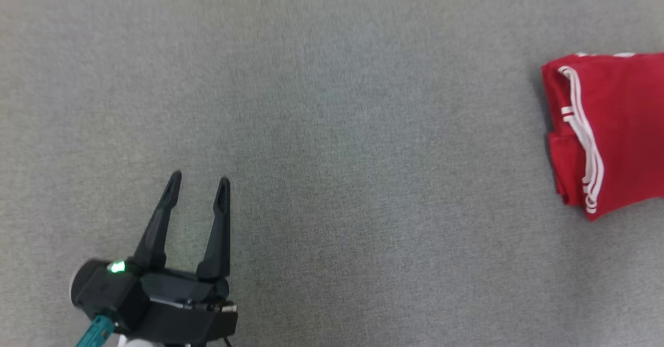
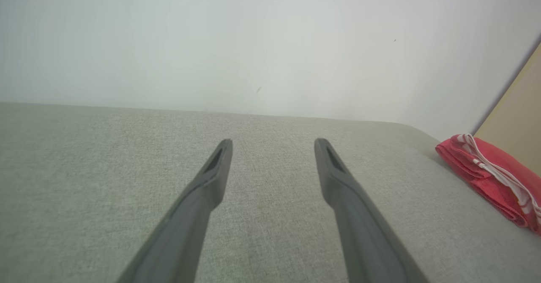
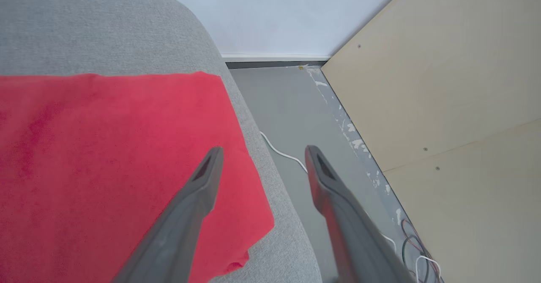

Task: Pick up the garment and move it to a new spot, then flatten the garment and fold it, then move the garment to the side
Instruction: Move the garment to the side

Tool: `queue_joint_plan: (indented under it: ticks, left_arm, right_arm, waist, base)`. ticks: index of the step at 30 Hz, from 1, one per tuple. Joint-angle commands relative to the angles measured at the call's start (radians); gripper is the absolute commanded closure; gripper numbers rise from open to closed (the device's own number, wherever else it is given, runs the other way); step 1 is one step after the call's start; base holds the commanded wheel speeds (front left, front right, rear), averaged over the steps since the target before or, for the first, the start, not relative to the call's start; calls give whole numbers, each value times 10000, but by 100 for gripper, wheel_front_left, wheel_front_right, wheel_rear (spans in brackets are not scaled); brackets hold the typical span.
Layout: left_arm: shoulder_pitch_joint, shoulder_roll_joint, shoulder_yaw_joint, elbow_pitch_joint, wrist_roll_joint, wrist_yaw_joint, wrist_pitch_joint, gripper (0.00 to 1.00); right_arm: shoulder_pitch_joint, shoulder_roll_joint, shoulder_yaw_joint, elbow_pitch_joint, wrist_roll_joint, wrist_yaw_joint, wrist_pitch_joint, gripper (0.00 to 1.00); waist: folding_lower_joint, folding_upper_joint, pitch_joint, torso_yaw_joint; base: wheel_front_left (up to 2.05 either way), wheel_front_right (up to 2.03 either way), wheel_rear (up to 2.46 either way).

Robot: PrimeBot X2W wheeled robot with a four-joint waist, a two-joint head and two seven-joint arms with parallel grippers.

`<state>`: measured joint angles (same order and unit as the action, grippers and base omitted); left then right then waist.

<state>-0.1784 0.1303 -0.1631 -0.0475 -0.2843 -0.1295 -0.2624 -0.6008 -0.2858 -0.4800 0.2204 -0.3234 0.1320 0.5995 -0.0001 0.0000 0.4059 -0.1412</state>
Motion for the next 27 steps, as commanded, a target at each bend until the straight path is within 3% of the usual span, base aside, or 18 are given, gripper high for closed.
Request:
queue_joint_plan:
  ticks: [1,10,17,27]
  left_arm:
    - [326,-112,106,8,-120,-13,-30,0]
    - [1273,-664,987,357,-374,164,-32,0]
    - [2020,-782,1674,582,-465,410,-32,0]
    - [2754,-798,1989,1049,-280,255,-30,0]
  right_arm:
    - [376,161,157,-111,250,-26,-245,0]
    - [2362,1141,987,-935,1975,-26,-2997,0]
    - [4010,1816,2316,-1269,3196,-26,-5201,0]
    - [5583,2337,3420,-985,3722,-26,-6899,0]
  waist:
    - [1,0,-717,16]
    - [1,0,-2567,624]
    - [1,0,-3537,1105]
    - [1,0,-4276,1679]
  base:
    - [0,0,0]
    - [0,0,0]
    - [0,0,0]
    - [0,0,0]
